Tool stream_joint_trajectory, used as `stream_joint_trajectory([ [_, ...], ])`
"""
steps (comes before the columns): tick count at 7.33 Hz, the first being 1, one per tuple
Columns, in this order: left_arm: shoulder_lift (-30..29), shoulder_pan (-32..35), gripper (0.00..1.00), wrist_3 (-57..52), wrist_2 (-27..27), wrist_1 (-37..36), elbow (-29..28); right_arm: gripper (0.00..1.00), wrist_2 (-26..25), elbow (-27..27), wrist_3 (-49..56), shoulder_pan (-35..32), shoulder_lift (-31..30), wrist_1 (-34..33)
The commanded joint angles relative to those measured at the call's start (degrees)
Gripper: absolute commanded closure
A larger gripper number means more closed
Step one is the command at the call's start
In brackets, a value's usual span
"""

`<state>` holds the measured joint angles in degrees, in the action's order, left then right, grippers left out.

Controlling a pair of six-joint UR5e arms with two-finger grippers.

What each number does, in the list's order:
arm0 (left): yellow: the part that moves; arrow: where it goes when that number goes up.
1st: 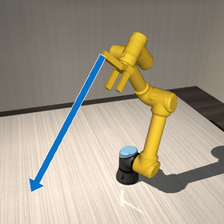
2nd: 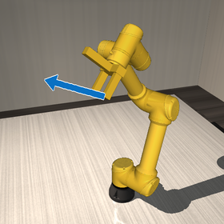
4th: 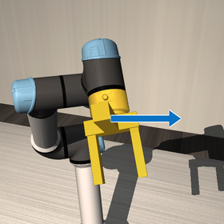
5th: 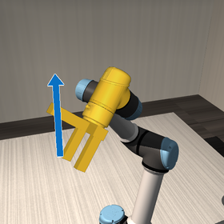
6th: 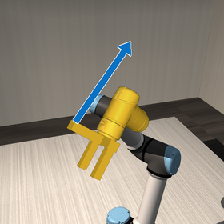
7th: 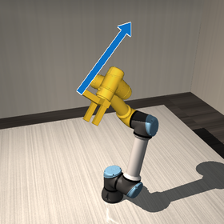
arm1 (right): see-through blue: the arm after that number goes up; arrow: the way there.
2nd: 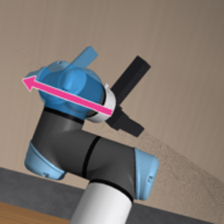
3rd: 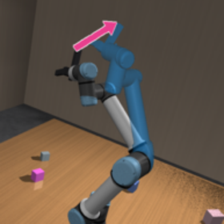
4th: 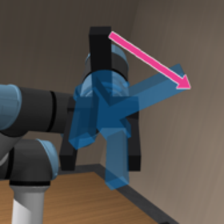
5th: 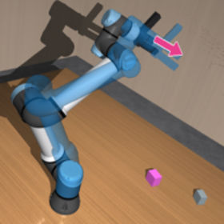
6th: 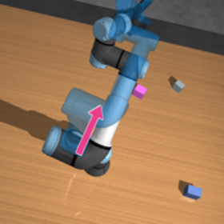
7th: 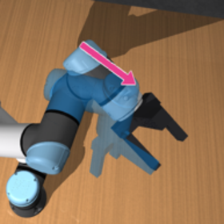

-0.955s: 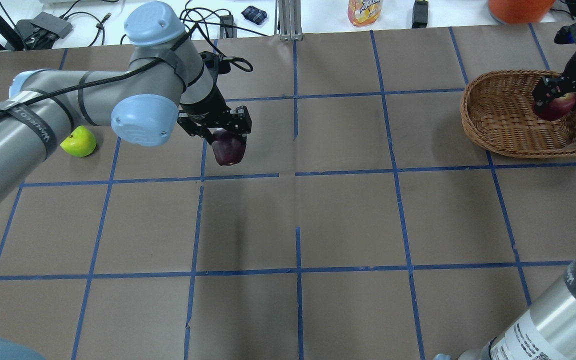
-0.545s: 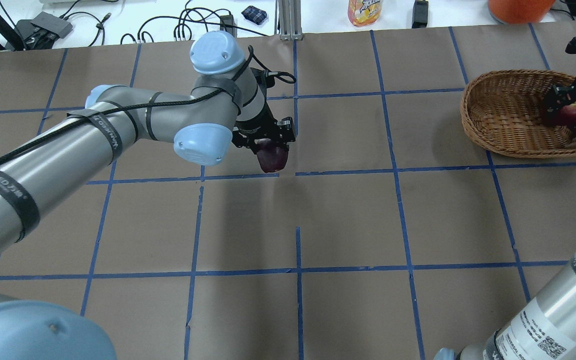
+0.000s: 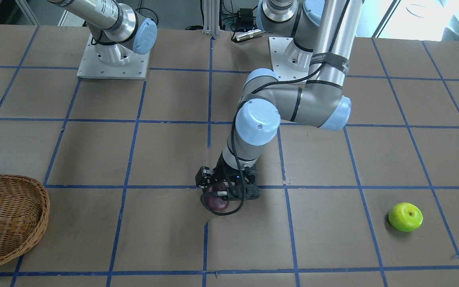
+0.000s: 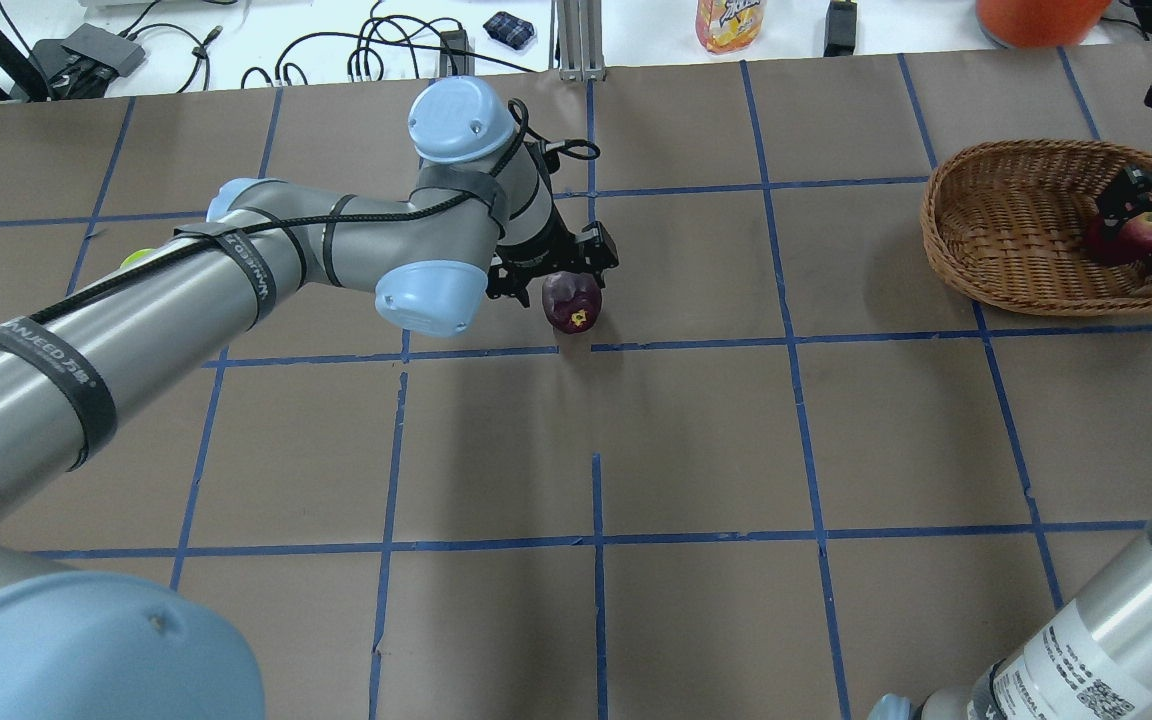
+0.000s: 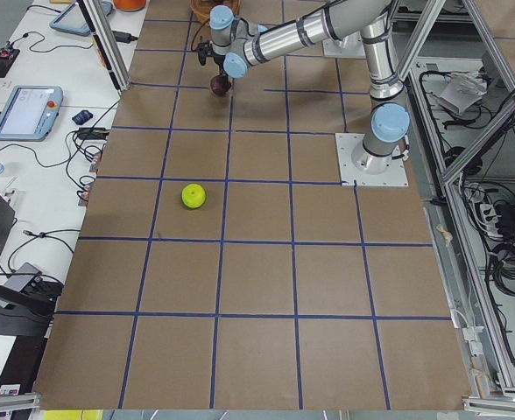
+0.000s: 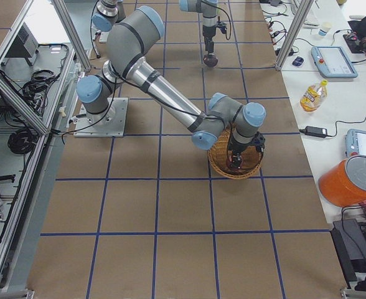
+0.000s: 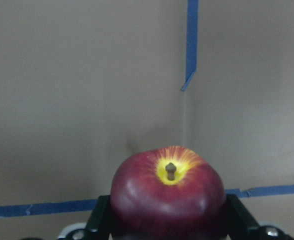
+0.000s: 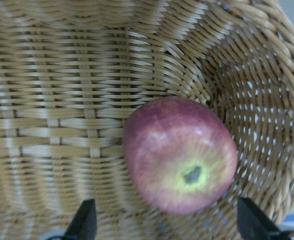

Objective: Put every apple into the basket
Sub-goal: 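Set dark red apple at table center with left gripper while right withdraws, then raise both grippers away from the table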

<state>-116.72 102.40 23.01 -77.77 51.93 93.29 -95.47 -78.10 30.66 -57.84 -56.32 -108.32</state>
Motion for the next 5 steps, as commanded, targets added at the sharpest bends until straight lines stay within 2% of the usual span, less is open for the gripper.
stream_joint_trajectory([
  [1, 4.7, -13.0, 0.0, -7.6, 6.7, 20.2, -11.9, 0.0, 0.5, 0.5, -0.7, -6.6, -8.2, 9.8],
  [2, 5.4, -18.1, 0.0, -19.6, 3.4, 33.5, -19.6, 0.0, 0.5, 0.2, -3.9, -11.7, -11.3, 13.4],
  [3, 3.2, -23.9, 0.0, -25.8, -2.2, 38.4, -24.7, 0.0, 2.0, 0.1, -11.5, -17.6, -13.2, 14.9],
  [4, 2.4, -26.9, 0.0, -34.8, -4.4, 38.5, -25.4, 0.0, 3.3, 0.1, -18.6, -25.2, -13.7, 15.0],
  [5, 0.7, -30.6, 0.0, -46.2, -8.8, 36.8, -25.4, 0.0, 3.4, 0.1, -26.1, -32.4, -13.7, 15.0],
])
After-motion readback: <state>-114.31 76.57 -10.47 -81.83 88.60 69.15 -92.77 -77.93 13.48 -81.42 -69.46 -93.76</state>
